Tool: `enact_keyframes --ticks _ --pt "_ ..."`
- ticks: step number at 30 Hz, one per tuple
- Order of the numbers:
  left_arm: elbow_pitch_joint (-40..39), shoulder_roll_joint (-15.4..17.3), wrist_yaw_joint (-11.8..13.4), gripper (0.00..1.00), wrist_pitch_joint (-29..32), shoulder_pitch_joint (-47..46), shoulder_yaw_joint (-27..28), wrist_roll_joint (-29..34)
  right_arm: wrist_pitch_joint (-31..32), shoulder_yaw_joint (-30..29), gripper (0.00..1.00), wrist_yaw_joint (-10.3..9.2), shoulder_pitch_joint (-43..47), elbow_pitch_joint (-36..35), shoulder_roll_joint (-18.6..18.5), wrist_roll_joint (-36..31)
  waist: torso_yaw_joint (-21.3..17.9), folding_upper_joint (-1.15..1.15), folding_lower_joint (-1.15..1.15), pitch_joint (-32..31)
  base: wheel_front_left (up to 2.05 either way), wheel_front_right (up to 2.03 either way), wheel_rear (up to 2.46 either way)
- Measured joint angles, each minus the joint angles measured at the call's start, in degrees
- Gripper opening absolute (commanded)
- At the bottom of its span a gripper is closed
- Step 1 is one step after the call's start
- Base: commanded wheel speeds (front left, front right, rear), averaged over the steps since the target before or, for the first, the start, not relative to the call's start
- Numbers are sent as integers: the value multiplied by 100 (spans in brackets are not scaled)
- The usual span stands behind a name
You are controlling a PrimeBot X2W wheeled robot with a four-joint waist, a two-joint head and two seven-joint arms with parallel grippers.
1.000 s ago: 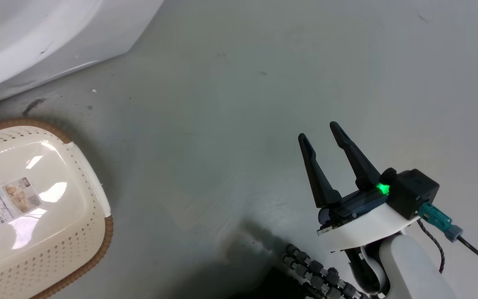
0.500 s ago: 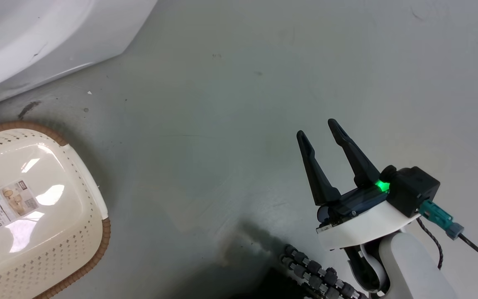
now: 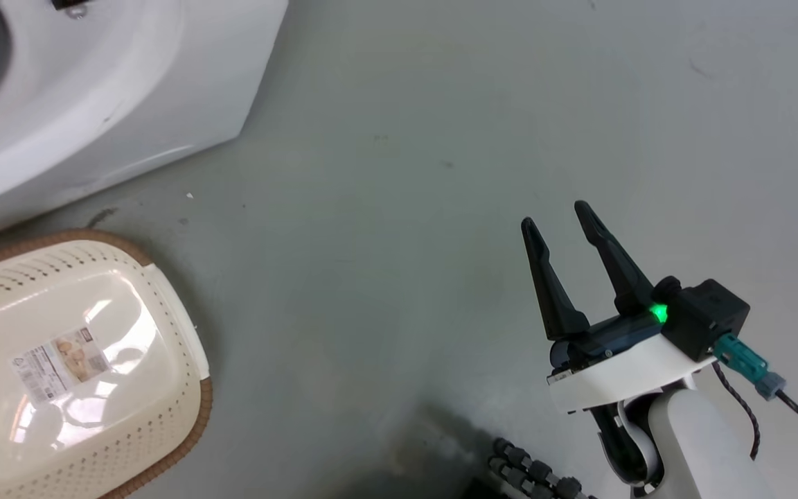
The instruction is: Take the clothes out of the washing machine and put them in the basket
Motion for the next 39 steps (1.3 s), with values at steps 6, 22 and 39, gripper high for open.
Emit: enact_keyframes --ticks 6,22,39 --pt "485 -419 149 0 -1131 740 380 -524 0 -142 100 0 164 96 3 -112 79 0 0 -455 0 0 0" --pt "1934 -1428 -531 0 -3143 1832 642 -1166 130 -481 100 0 634 377 4 -466 402 0 -1 -1812 0 0 0" --pt "1579 -2040 -956 0 -3363 2797 1235 -933 612 -749 100 0 1087 43 4 -754 959 0 -2 -3008 0 0 0"
